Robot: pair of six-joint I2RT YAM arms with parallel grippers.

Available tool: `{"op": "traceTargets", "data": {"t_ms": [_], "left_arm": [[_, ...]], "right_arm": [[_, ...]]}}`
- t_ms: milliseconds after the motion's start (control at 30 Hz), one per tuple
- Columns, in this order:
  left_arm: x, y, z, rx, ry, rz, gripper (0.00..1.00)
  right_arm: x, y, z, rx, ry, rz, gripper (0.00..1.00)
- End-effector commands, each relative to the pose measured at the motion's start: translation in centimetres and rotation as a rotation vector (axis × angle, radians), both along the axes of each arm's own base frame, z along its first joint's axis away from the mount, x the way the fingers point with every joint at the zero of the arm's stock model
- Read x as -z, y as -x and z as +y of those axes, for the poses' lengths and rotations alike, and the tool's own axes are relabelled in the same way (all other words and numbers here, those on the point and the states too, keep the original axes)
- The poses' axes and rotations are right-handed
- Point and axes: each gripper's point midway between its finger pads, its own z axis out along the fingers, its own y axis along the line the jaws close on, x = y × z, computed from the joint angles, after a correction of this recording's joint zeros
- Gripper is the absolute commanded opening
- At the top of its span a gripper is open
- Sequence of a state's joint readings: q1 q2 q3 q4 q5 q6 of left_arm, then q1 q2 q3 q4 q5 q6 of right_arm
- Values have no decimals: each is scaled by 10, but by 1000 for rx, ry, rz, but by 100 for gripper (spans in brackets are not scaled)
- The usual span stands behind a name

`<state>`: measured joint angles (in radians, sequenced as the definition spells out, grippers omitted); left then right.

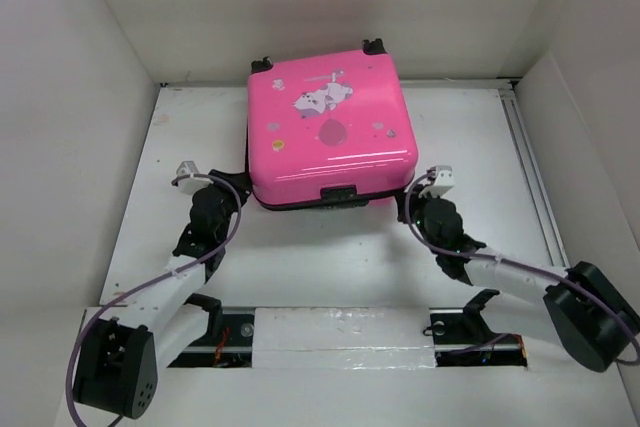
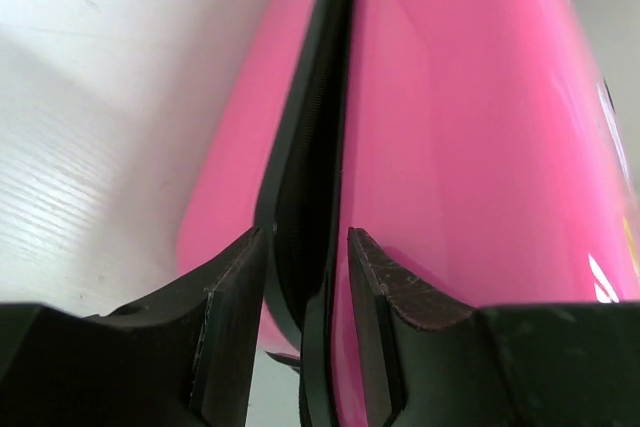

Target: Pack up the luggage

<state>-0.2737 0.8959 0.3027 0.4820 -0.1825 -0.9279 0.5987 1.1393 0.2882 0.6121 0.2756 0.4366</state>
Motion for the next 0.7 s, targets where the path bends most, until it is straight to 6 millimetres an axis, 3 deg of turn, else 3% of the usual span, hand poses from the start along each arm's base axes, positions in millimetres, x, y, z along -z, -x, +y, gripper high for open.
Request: {"op": "traceTargets", "data": {"t_ms": [0, 133, 233, 333, 400, 533, 567, 667], "left_arm": [[-30, 14, -70, 325, 116, -76, 34], [-30, 11, -73, 334, 118, -77, 34], [-27, 9, -76, 345, 109, -64, 34], [-31, 6, -73, 331, 86, -81, 34], [-21, 5, -70, 319, 65, -34, 34], [-14, 3, -62, 271, 49, -13, 34], [-9, 4, -61, 271, 47, -4, 34], [0, 6, -54, 246, 26, 23, 34]], "right_arm": [[-1, 57, 66, -231, -4, 42, 0], [-30, 79, 108, -330, -10, -3, 0], [-27, 76, 102, -309, 69, 1, 0], [-47, 64, 84, -361, 31, -17, 0], [-74, 62, 79, -422, -41, -63, 0], [-103, 83, 97, -627, -196, -68, 0], [-104, 99, 109, -718, -217, -57, 0], [-94, 95, 101, -665, -201, -38, 0]]}}
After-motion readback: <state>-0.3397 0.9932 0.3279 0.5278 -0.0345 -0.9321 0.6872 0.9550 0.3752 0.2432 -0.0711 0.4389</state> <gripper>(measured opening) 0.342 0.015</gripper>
